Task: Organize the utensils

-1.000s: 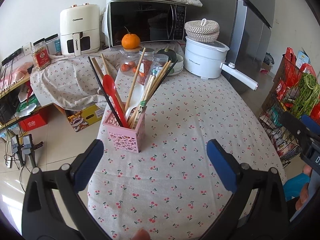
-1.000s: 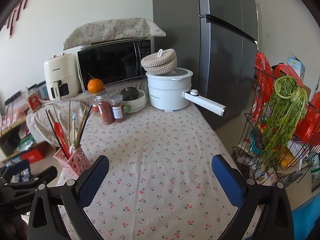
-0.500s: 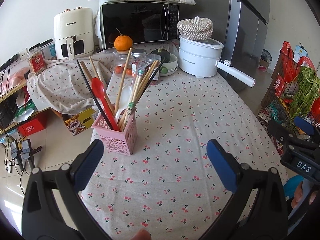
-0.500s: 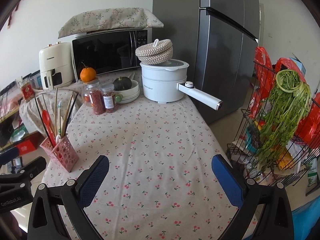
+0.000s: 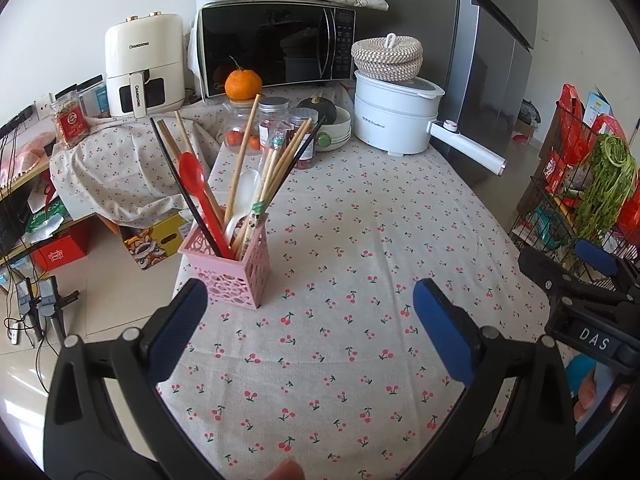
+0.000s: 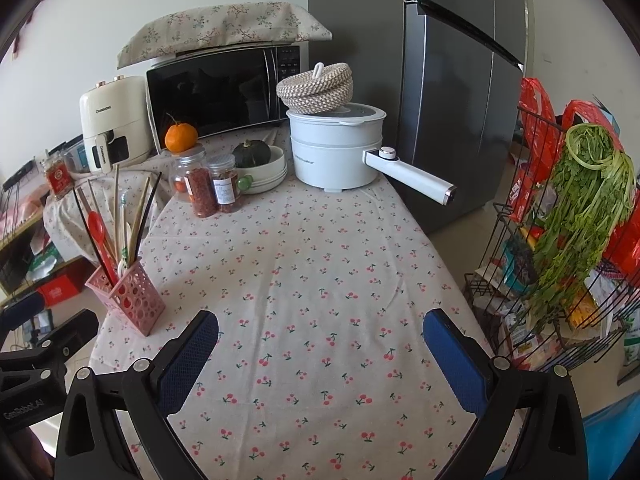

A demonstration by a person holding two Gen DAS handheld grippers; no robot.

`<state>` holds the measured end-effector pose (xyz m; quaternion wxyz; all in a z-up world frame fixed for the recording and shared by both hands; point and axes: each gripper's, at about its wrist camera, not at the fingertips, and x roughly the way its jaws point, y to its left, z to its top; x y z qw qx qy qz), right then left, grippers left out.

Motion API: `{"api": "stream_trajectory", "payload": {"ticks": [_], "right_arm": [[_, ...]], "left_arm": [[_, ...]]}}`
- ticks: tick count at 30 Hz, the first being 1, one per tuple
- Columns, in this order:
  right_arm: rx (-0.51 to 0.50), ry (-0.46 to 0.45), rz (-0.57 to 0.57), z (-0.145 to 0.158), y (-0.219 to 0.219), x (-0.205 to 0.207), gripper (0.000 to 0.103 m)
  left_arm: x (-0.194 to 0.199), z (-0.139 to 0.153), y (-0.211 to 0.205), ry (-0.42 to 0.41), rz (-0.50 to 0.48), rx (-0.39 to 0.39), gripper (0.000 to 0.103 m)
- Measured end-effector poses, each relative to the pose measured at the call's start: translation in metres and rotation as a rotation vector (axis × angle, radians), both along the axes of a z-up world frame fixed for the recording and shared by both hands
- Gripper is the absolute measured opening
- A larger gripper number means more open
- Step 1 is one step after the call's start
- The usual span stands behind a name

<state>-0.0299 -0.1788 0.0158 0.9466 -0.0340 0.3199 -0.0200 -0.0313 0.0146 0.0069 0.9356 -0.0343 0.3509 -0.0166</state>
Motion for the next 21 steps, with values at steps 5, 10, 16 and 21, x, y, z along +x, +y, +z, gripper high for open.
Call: {"api": "stream_trajectory", "payload": {"ticks": [5, 10, 16, 21], "right_arm": [[0.005, 0.007, -0.004, -0.0010, -0.0011, 0.0011, 0.103], [0.007, 0.012, -0.004, -0.0014, -0.0018, 0.0015, 0.103], [0.012, 0.018, -0.003, -0.0030, -0.0024, 0.0015, 0.103], [0.015, 0.023, -0.004, -0.0038, -0.0018, 0.0021, 0.103]], "left_arm": [[-0.0002, 0.0006, -0.0003, -0.002, -0.002, -0.005, 0.102], [-0.0006, -0.0004, -0.0019, 0.000, -0.004, -0.007, 0.102], [-0.0002, -0.0012, -0.0030, 0.003, -0.010, -0.012, 0.102], [-0.0005, -0.0011, -0.0029, 0.004, -0.013, -0.017, 0.102]]}}
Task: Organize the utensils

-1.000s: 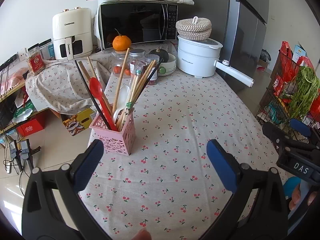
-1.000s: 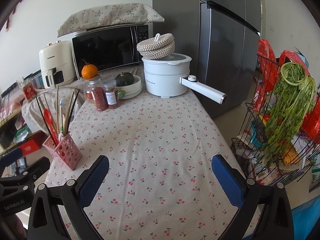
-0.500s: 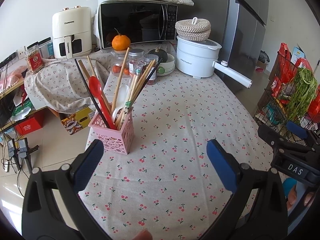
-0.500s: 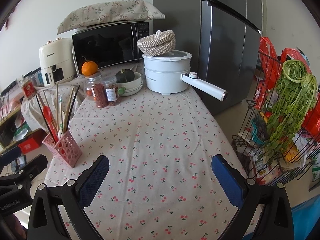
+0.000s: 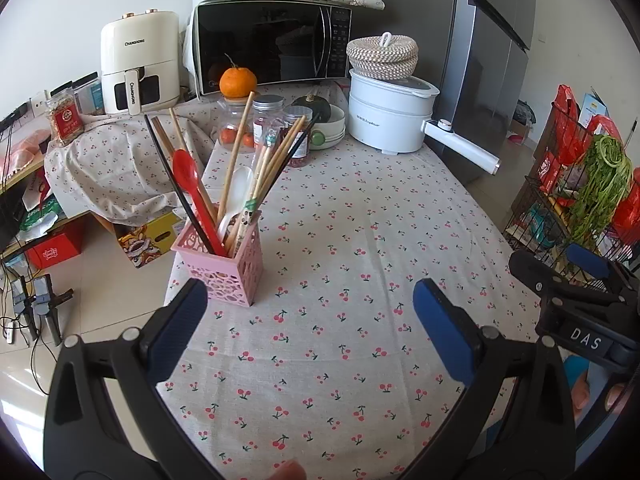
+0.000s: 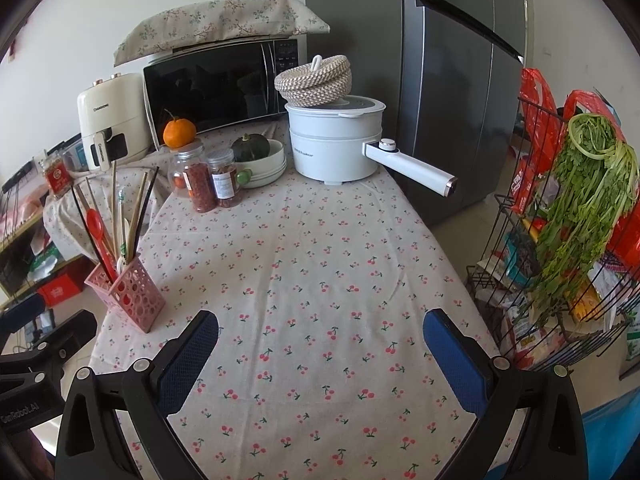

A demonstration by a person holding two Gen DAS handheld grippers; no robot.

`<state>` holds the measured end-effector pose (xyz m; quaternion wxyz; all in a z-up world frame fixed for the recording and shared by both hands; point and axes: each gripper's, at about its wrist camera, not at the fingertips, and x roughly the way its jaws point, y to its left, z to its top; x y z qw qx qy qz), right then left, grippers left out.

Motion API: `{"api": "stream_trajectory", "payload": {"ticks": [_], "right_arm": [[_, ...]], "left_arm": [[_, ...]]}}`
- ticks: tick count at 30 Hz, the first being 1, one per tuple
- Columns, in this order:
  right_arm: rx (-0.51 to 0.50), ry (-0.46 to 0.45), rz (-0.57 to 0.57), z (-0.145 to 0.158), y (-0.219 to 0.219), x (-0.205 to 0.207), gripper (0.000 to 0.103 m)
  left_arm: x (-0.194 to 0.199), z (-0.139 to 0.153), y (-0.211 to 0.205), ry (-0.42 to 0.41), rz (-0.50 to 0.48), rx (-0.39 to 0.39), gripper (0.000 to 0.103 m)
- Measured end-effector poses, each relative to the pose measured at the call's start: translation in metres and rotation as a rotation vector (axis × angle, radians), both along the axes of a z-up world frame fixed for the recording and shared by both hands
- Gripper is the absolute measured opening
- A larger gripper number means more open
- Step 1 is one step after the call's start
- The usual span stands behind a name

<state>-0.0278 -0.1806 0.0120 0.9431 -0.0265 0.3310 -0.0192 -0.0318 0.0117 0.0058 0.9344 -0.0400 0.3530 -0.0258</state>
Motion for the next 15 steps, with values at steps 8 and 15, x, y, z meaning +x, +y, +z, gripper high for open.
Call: {"api": "stream_trajectory", "payload": {"ticks": [8, 15], "right_arm": [[0.000, 0.000, -0.001, 0.0001, -0.0002, 0.0000, 0.103], [0.001, 0.005, 0.001, -0.0007, -0.0006, 0.0006, 0.103]], "left_arm": [[0.0003, 0.0001, 0.0010, 0.000, -0.001, -0.002, 0.102], [-0.0013, 0.0006, -0.0025, 0.002, -0.007, -0.009, 0.102]]}}
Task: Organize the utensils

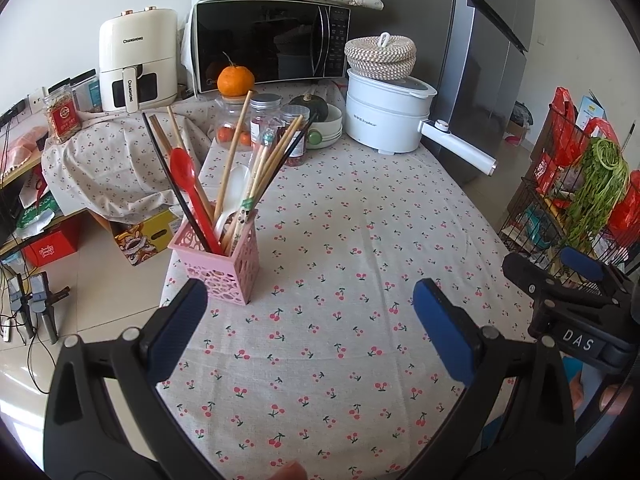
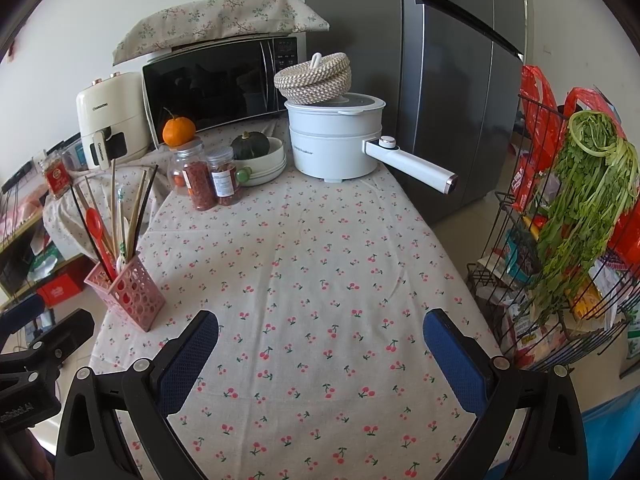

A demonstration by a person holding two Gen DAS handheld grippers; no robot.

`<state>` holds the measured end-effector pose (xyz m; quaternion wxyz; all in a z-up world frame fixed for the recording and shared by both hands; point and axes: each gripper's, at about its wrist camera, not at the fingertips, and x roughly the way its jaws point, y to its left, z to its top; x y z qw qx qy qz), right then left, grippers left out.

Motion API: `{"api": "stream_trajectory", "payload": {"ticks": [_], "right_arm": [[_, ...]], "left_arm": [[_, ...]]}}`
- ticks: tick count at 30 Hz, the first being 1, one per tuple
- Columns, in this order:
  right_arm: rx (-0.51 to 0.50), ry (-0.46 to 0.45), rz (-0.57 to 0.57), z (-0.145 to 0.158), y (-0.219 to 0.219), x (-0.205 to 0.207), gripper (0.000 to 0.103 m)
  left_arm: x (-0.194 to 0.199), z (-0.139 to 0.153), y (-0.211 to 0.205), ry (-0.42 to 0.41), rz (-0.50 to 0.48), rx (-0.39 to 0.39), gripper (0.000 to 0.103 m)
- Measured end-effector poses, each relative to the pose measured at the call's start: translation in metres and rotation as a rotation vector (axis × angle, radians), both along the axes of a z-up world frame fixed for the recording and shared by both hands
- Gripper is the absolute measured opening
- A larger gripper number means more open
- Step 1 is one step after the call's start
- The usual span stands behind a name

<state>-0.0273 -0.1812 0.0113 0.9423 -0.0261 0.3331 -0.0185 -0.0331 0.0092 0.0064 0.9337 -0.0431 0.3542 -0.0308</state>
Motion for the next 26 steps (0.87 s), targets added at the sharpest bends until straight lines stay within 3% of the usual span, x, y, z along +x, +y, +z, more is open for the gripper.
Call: {"api": "stream_trajectory", "payload": {"ticks": [26], "right_arm": [[0.007, 0.005, -0.006, -0.0040, -0.0001, -0.0026, 0.103]], "left_arm": [[-0.0038, 0.0072, 0.0012, -0.032, -0.005, -0.035, 0.102]]}}
